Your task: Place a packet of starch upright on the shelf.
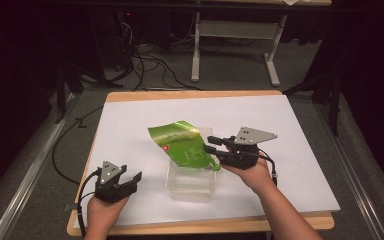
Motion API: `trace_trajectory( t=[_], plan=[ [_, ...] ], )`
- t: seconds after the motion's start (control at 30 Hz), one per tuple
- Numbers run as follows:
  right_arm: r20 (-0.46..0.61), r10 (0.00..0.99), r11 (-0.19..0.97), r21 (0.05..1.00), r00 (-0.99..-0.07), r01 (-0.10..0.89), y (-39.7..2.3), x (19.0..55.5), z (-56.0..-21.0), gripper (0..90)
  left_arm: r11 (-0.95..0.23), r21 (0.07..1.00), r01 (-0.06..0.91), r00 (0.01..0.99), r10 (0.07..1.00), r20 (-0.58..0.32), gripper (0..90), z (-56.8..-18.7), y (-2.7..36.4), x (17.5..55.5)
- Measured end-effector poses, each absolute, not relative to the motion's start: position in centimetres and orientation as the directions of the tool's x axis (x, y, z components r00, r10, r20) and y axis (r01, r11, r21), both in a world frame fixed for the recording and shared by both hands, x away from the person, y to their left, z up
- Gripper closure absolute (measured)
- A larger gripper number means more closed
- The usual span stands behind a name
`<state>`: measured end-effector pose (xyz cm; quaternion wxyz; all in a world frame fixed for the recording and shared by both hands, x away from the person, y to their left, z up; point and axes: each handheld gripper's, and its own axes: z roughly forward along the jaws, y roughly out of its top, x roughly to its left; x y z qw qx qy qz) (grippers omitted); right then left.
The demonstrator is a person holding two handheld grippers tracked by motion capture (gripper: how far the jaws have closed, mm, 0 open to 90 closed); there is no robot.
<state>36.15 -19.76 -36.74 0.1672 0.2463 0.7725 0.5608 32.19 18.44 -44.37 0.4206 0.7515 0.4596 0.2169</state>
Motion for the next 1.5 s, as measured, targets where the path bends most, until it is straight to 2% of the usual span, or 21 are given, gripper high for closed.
trace_trajectory(
  t=[0.13,0.3,0.33,0.4,0.47,0.5,0.6,0.8,1.23,1.5],
  plan=[
    [0.017,0.641,0.251,0.940,-0.767,0.231,-21.2,35.1,-37.2,67.1,-0.193,0.835,0.515,0.491,0.865,-0.102,46.9,-44.5,16.9,32.8],
    [0.036,0.715,0.254,0.917,-0.698,0.308,-22.5,34.3,-38.6,68.6,-0.201,0.846,0.495,0.514,0.852,-0.098,56.4,-44.6,14.5,33.3],
    [0.046,0.728,0.254,0.908,-0.684,0.332,-22.6,34.2,-38.9,70.6,-0.198,0.846,0.495,0.519,0.848,-0.105,61.1,-44.6,14.1,33.3],
    [0.055,0.751,0.261,0.891,-0.658,0.372,-22.5,33.9,-39.8,80.9,-0.206,0.843,0.497,0.521,0.848,-0.100,79.6,-44.7,13.2,33.3],
    [0.059,0.754,0.280,0.872,-0.654,0.401,-22.1,33.7,-40.5,90.0,-0.218,0.828,0.516,0.535,0.837,-0.114,88.5,-45.0,12.3,33.3],
    [0.062,0.752,0.293,0.860,-0.656,0.417,-21.6,33.6,-40.9,90.0,-0.225,0.820,0.526,0.543,0.831,-0.120,90.0,-45.3,12.0,33.3],
    [0.036,0.747,0.352,0.825,-0.663,0.442,-20.1,33.9,-42.0,90.0,-0.223,0.807,0.547,0.559,0.815,-0.154,90.0,-45.9,11.1,33.0],
    [0.010,0.758,0.391,0.793,-0.652,0.468,-18.6,34.4,-42.7,90.0,-0.229,0.807,0.545,0.579,0.799,-0.163,90.0,-46.2,9.9,32.3],
    [0.023,0.732,0.417,0.775,-0.680,0.475,-17.5,36.8,-42.7,90.0,-0.237,0.811,0.535,0.593,0.789,-0.160,90.0,-46.4,8.9,31.7],
    [0.042,0.747,0.380,0.792,-0.664,0.478,-18.6,36.7,-42.0,89.5,-0.238,0.808,0.540,0.612,0.769,-0.183,90.0,-46.4,8.7,31.4]
  ],
)
